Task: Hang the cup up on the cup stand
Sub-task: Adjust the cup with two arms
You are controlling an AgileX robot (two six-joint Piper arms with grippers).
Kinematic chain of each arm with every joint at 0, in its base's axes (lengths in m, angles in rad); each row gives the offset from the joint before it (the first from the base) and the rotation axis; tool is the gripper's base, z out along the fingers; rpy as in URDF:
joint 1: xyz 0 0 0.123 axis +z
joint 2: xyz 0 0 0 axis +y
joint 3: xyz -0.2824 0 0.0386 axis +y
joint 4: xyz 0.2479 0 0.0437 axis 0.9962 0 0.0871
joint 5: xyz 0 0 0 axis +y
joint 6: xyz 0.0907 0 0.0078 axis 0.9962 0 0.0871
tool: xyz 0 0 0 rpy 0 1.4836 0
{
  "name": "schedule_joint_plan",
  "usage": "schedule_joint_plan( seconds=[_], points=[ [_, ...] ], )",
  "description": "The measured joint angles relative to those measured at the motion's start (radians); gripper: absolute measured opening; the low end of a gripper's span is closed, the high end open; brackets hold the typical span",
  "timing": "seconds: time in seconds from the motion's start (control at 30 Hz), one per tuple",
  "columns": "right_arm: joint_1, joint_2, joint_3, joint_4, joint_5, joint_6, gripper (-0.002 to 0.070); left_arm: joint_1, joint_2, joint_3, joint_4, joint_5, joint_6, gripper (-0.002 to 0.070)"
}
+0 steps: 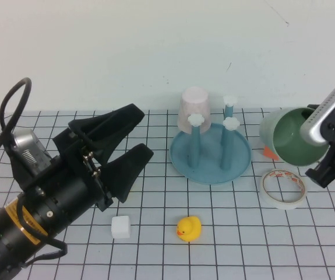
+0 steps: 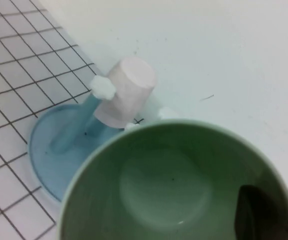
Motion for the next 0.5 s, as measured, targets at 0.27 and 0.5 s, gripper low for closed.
schedule_joint_plan(
  seconds=[0.27,0.5],
  points=[
    [0.000,0.008,-0.027,0.080,0.192,0.152,0.0020,0.000,0.000,0.000,0.012,0.000,-0.030,0.0692],
    [0.004,0.008,-0.082,0.306,0.455,0.171,0.0020,0.000,0.000,0.000,0.087,0.000,-0.121,0.0692]
  ],
)
